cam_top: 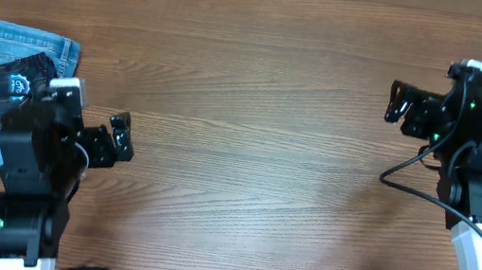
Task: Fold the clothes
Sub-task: 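Reach the right gripper to the black T-shirt at the right edge and grasp it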
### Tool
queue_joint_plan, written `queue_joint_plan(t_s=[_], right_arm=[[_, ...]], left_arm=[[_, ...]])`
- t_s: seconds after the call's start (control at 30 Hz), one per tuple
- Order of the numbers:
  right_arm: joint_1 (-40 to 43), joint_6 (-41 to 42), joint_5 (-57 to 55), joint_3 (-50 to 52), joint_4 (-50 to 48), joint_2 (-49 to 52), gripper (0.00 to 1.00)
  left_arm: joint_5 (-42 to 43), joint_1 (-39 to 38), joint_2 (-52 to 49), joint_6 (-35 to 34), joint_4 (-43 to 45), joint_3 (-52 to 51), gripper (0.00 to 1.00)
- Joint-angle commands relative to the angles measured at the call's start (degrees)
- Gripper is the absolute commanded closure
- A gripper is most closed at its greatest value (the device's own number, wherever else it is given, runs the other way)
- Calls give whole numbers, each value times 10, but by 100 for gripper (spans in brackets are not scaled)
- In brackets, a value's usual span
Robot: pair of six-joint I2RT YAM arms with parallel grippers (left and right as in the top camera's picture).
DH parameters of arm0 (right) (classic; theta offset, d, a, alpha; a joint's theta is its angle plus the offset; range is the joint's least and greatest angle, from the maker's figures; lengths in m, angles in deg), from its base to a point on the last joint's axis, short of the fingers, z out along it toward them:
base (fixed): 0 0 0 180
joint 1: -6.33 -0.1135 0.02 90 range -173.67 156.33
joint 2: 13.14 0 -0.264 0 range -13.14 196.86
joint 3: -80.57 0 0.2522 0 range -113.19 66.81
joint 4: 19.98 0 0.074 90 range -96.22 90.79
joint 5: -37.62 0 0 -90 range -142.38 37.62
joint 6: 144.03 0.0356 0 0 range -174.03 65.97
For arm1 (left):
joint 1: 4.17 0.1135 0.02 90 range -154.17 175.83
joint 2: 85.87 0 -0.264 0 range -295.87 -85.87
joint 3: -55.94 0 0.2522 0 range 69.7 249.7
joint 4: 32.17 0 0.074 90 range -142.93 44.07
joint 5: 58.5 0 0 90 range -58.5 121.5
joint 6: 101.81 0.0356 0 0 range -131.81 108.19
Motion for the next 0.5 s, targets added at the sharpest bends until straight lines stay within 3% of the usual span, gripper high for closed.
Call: queue_joint_plan(t_s=[0.0, 0.17, 0.37, 0.47], right_arm=[[41, -21, -70, -23, -45, 15, 0], [165, -19, -66, -45, -95, 94, 0], [264, -15, -50, -118, -101, 244, 16], [287, -15, -67, -132, -124, 296, 13]], left_arm=[[68, -3, -14, -8, 2, 21, 0], [71, -3, -16, -8, 3, 21, 0], [69, -3, -18, -8, 4, 21, 0], [69, -3, -20, -8, 4, 21, 0]])
